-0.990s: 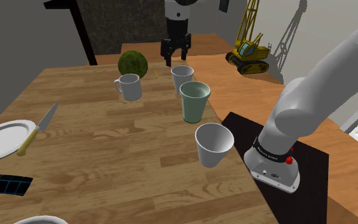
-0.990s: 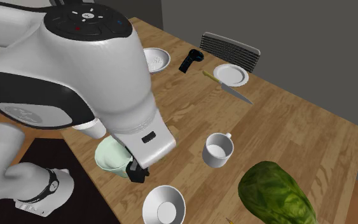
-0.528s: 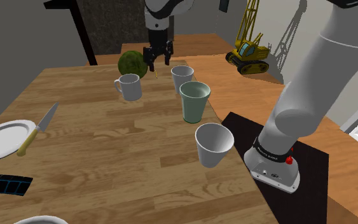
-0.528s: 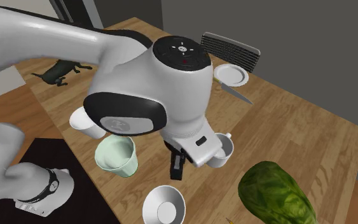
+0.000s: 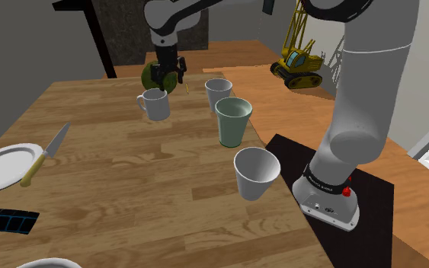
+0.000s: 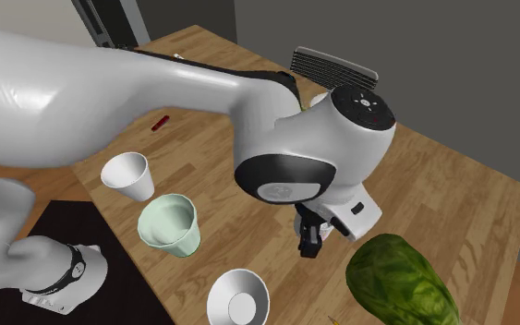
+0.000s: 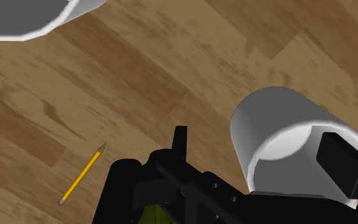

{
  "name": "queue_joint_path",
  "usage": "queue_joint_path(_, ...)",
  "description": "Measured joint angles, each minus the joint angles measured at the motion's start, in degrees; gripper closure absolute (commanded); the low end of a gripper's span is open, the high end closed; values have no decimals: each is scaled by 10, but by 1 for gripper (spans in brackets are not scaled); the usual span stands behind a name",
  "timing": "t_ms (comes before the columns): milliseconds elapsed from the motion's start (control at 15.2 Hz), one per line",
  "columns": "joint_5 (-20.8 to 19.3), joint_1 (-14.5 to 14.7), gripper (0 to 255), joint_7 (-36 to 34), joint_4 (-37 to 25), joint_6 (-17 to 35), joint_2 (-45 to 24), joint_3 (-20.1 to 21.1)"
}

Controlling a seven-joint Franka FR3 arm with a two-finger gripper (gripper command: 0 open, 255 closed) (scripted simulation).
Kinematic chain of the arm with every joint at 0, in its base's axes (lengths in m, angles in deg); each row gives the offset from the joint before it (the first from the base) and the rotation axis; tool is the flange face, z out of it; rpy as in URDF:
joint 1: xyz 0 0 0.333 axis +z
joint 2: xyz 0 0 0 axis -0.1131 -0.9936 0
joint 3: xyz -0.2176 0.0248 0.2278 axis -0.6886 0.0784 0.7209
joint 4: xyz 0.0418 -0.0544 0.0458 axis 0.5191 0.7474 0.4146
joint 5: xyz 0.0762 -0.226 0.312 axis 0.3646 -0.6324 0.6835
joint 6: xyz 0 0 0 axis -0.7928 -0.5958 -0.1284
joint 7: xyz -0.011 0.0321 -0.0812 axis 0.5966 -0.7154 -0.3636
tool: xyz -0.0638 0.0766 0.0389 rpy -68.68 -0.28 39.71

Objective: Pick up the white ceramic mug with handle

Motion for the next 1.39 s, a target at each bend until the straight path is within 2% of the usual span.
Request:
queue_joint_path(198,-5,7,0,-8,-83,-13,-73,1)
queue_joint_path(726,-8,8,0,-8,-74,27,-106,-1)
queue_joint_path(792,-8,8,255,-8,-70,32,-107,-1)
queue_joint_path(1386,-8,8,255,-8,-66,36,-106,-1)
